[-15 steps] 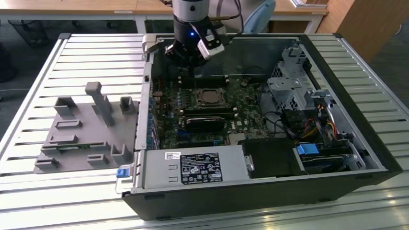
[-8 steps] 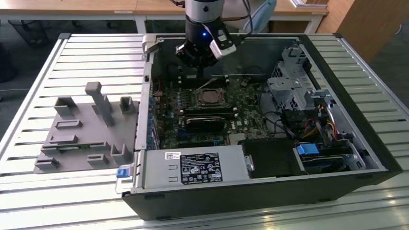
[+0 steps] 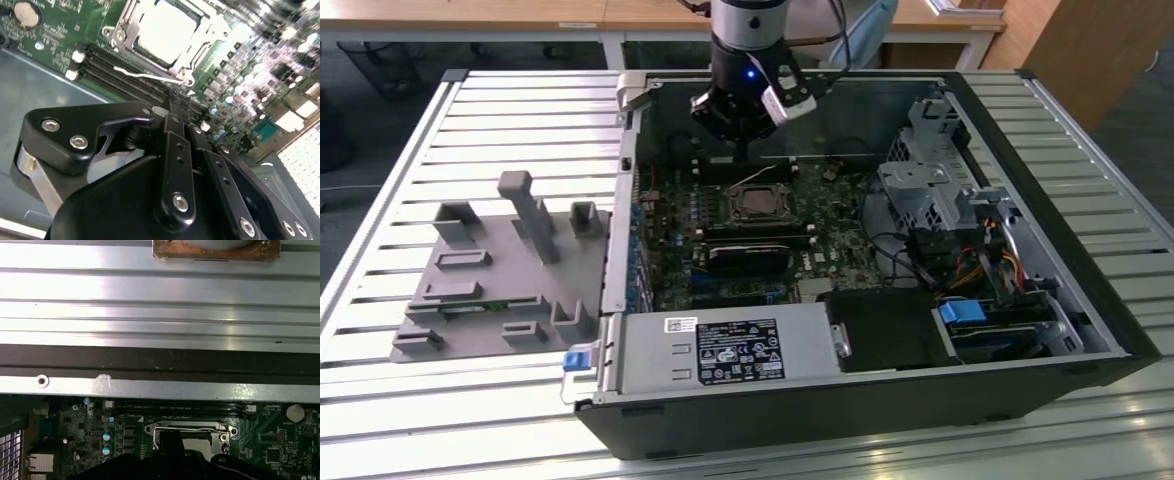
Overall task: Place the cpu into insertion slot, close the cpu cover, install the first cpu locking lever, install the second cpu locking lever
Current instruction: 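Install the first cpu locking lever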
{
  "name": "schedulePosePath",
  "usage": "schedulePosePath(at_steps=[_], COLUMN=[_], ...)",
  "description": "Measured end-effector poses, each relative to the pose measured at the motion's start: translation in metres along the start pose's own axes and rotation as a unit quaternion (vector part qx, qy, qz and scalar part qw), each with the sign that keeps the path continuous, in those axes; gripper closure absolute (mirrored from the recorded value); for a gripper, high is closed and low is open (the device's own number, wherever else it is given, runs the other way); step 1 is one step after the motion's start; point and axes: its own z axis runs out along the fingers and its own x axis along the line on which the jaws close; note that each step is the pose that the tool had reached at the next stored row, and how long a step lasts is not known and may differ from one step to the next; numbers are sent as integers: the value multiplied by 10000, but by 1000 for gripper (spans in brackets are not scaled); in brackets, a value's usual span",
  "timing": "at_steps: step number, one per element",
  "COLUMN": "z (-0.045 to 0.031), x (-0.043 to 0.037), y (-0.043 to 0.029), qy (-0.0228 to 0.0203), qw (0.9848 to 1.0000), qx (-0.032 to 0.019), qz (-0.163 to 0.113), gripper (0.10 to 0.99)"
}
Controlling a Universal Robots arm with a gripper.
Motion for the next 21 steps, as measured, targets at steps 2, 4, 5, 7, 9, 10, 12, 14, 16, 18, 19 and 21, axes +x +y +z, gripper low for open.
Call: schedulePosePath(at_steps=[2,4,5,7,9,10,12,14,16,18,19,21], z=[8,21,26,35,41,45,55,66,74,90,105,143], x=[0,0,0,-5,-24,-33,-48,-55,-73,-85,-90,-95], y=[-7,-8,-9,-10,-11,-12,-12,-12,-13,-15,-16,-18], qy=[-11,-22,-32,-45,-47,-47,-48,-50,-50,-50,-49,-49], qw=[10000,10000,10000,10000,9999,9999,9998,9997,9997,9997,9997,9997], qx=[-71,-78,-83,-85,-95,-129,-210,-221,-221,-221,-220,-221], qz=[0,-1,-2,-3,-3,-3,-1,-2,-2,-2,-2,-6], gripper=[980,980,980,980,980,980,980,980,980,980,980,980])
